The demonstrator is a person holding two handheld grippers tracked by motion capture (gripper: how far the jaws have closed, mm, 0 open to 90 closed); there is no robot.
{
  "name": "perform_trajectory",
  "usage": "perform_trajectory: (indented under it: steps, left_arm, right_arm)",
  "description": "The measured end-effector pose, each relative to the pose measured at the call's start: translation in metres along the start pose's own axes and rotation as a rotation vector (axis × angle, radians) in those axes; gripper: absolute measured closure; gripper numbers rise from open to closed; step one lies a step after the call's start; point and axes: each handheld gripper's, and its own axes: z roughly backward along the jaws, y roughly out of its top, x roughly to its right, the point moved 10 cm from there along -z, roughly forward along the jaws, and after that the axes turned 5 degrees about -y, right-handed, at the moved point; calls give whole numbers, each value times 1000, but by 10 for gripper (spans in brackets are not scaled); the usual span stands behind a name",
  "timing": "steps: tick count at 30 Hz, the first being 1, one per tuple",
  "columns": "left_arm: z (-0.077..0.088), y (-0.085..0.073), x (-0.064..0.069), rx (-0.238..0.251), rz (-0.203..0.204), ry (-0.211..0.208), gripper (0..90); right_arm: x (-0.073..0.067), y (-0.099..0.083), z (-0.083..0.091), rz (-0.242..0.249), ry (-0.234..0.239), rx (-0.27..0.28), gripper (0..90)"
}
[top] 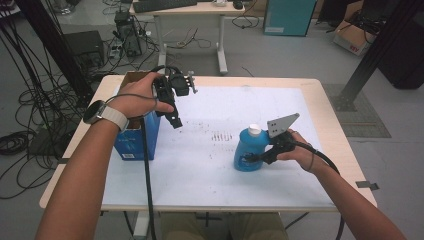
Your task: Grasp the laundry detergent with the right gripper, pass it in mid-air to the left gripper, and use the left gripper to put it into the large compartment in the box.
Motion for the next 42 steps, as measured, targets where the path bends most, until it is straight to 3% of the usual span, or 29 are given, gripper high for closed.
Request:
perform_trajectory:
  steps: [14,22,24,26,30,33,36,42]
  left_arm:
    - [2,-1,4,5,21,4,109]
    - [9,1,12,10,3,19,103]
    - [11,2,17,7,18,-1,104]
    - [15,3,18,7,21,13,102]
    - [23,6,24,16,49,0,96]
    - [30,9,28,6,48,3,81]
    - [39,16,36,36,73,-23,80]
    - [55,26,49,41,32,10,59]
  right_arm:
    - [0,1,0,-6,-5,1,432]
    - [0,2,1,-13,-12,6,435]
    - [1,4,3,-18,-20,12,434]
    - [3,6,6,-31,-23,17,433]
    - [4,10,14,-55,-31,18,433]
    - [2,18,20,-56,-20,20,433]
    - [-2,27,26,-73,-1,19,432]
    - [-11,48,34,-79,46,20,432]
